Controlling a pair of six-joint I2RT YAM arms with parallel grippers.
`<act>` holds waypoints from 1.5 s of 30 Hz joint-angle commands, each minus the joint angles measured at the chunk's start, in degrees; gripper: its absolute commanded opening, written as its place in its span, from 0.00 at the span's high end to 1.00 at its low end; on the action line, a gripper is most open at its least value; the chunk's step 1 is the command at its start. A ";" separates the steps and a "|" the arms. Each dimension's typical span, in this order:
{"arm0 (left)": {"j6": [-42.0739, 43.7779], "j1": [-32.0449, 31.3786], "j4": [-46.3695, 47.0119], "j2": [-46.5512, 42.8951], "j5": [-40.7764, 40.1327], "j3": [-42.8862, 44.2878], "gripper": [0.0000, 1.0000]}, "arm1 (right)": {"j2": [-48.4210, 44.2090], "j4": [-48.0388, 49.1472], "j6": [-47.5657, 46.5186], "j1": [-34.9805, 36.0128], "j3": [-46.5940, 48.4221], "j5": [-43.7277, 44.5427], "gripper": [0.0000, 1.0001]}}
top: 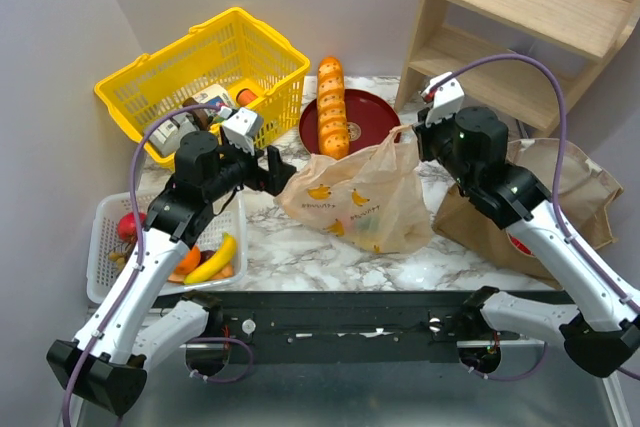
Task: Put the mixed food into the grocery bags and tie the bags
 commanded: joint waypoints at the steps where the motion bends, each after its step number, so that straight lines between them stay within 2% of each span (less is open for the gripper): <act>1: 1.85 -0.06 -0.21 0.26 6.25 -2.23 0.01 | 3.38 2.05 -3.01 -3.00 3.90 -6.39 0.99; 3: 1.41 -0.06 0.50 1.40 8.62 -2.50 0.01 | 4.44 1.97 -3.10 -4.05 5.13 -7.36 0.99; 7: -1.66 -0.06 -0.03 3.34 18.79 -2.50 0.01 | 8.21 1.79 -3.01 -5.72 7.15 -7.80 0.99; 11: -4.21 -0.15 0.68 1.59 22.94 -3.65 0.01 | 10.67 1.44 -2.48 -7.31 8.39 -8.50 0.99; 18: -1.94 -0.15 -6.18 -0.53 21.99 -2.86 0.01 | 13.49 1.00 -1.69 -8.80 9.97 -10.27 0.99; 24: -2.19 -0.15 -3.82 0.43 19.36 -4.61 0.02 | 13.76 1.09 -1.60 -8.89 10.06 -11.32 0.99; 26: -3.24 -0.24 -1.80 1.05 18.21 -5.05 0.11 | 13.41 0.48 -1.60 -8.80 10.06 -11.32 0.99; 27: -3.86 -0.24 0.91 1.66 18.38 -5.14 0.27 | 13.06 0.21 -1.60 -8.80 10.15 -11.50 0.99; 29: -7.11 -0.24 4.96 2.02 19.79 -6.45 0.48 | 11.74 -1.01 -1.60 -8.80 10.23 -11.58 0.99; 30: -7.99 -0.24 8.81 2.37 20.40 -6.89 0.66 | 11.30 -1.80 -1.52 -8.80 10.49 -11.67 0.98; 31: -8.87 -0.24 10.33 2.63 20.67 -7.25 0.76 | 10.86 -2.86 -1.60 -8.80 11.54 -11.67 0.95; 32: -10.09 -0.24 11.74 2.81 21.19 -7.16 0.85 | 9.99 -5.39 -1.60 -8.80 12.34 -11.85 0.81; 33: -10.89 -0.24 13.92 3.60 21.11 -6.90 1.00 | 9.54 -6.55 -1.60 -8.80 12.87 -12.46 0.68; 34: -11.68 -0.24 15.16 3.95 21.02 -6.12 1.00 | 9.02 -7.69 -1.60 -8.80 13.57 -12.73 0.54; 35: -12.56 -0.24 16.40 4.22 20.67 -5.67 1.00 | 8.23 -10.14 -1.52 -8.80 15.23 -13.25 0.34; 38: -19.14 -0.24 22.63 5.97 19.88 -3.04 1.00 | 6.91 -13.31 -1.34 -8.80 17.87 -15.45 0.18; 41: -28.71 -0.24 29.84 8.08 20.23 -0.57 1.00 | 4.45 -13.06 -0.20 -8.80 18.93 -19.13 0.13; 43: -36.50 -0.24 35.46 9.66 19.53 0.22 1.00 | 3.48 -10.96 1.72 -8.72 19.29 -24.22 0.09; 44: -38.73 -0.24 36.87 10.19 19.27 0.22 1.00 | 3.30 -8.69 2.52 -8.72 19.20 -26.42 0.03; 45: -40.67 -0.24 39.50 11.07 19.26 0.31 1.00 | 3.30 -7.10 3.14 -8.72 18.50 -31.83 0.01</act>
